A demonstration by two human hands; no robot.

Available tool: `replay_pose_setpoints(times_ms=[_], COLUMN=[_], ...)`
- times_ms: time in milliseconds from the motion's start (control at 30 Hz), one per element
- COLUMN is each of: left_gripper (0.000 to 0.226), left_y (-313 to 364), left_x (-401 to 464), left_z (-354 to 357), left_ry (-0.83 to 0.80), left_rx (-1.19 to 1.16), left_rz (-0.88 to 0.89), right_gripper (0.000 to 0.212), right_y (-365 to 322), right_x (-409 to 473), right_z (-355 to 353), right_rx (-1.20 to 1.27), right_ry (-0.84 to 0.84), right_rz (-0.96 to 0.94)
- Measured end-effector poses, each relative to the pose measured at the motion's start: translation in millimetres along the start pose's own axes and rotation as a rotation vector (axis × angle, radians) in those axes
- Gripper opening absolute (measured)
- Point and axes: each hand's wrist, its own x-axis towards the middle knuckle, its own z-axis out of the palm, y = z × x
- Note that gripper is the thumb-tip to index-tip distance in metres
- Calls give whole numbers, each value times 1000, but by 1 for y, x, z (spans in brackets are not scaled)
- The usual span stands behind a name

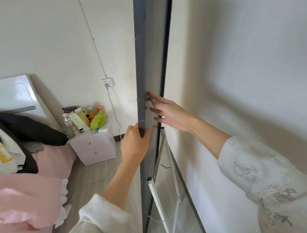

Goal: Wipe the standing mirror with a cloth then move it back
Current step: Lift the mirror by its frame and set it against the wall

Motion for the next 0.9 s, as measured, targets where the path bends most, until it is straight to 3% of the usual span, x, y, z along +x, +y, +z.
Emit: replay_pose_setpoints(times_ms=[167, 267, 400, 533, 667, 800, 900], left_gripper=[15, 25, 32, 14, 36, 42, 38], left_y=[-26, -34, -25, -13, -5, 1, -6], left_x=[-7, 0, 5, 6, 7, 4, -4], left_z=[3, 5, 17, 33, 43, 52, 56], left_ry=[-244, -279, -293, -305, -297, -245, -177], left_rx=[7, 16, -71, -182, -201, -222, -207], left_rz=[-79, -73, -37, 11, 19, 5, 9], right_gripper=[48, 53, 50, 49, 54, 53, 40], right_y=[3, 11, 2, -1, 2, 10, 41], right_x=[5, 7, 13, 16, 17, 13, 1], right_z=[4, 7, -6, -20, -31, -45, -66], right_rx=[-43, -41, -167, -216, -213, -47, 145], right_ry=[-2, -13, -7, 68, 82, 4, -58], right_rz=[-67, -94, -82, -58, -63, -45, 90])
